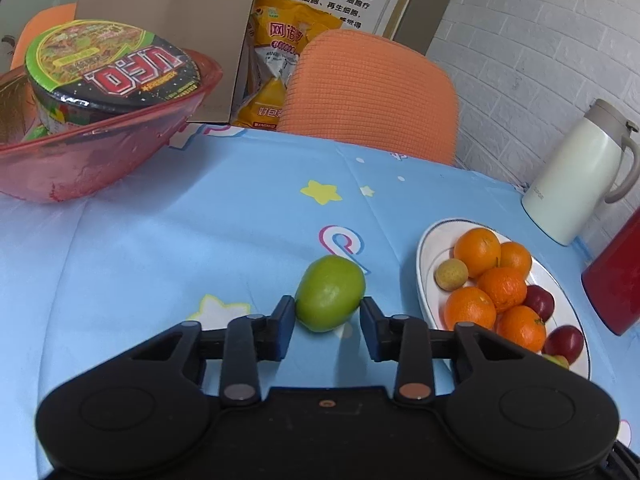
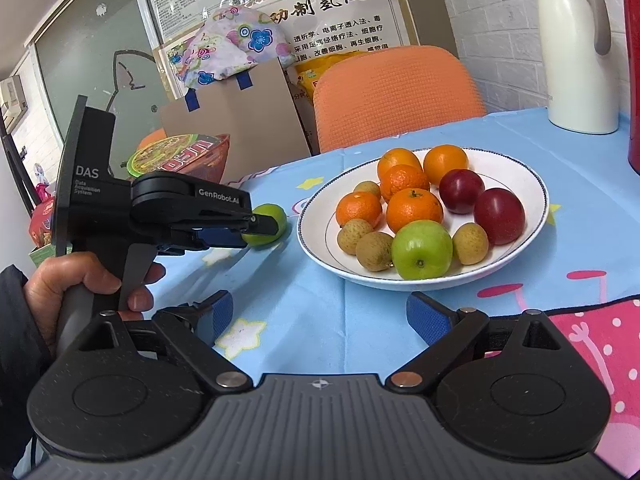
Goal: Organize fruits
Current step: 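Move the open left tool to the remaining green jujube, then close the left tool around the green jujube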
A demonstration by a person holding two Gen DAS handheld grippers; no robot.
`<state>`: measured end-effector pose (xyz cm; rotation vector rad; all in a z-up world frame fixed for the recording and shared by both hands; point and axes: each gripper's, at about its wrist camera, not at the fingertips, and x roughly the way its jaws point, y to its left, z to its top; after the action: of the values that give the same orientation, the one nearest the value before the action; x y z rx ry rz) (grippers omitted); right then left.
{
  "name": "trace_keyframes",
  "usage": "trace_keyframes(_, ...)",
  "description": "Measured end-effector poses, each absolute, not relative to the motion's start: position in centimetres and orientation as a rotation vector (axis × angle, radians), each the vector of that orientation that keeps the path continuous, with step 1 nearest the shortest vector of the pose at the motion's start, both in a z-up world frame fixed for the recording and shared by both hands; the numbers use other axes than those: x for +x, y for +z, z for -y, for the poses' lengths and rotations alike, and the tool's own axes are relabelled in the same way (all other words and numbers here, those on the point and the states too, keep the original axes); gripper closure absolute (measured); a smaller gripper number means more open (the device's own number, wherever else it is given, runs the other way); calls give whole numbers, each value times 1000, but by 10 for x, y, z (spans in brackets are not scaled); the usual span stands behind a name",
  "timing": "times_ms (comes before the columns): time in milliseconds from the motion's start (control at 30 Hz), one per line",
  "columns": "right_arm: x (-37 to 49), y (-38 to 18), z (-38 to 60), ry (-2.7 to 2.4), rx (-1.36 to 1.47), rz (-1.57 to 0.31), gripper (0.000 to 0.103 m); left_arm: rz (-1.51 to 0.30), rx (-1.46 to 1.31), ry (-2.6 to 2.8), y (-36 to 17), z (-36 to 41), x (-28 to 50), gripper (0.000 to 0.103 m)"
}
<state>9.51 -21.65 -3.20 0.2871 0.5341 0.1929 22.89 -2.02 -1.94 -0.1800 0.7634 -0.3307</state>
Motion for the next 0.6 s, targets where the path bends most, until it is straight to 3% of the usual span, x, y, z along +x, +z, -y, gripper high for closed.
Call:
trace_keyframes(233, 88, -30, 216, 191, 293, -530, 0, -744, -167, -341, -13, 14, 202, 26)
trace_keyframes(267, 87, -29, 216, 193, 293, -530, 0, -730, -170, -328, -11, 13, 201, 22)
trace_keyframes(333, 84, -28, 214, 200, 287, -523, 0, -696, -185, -310, -4, 11, 202, 0)
trace_keyframes(600, 84, -30, 216, 194, 279, -528, 0, -729, -271, -282, -8, 12, 232, 0)
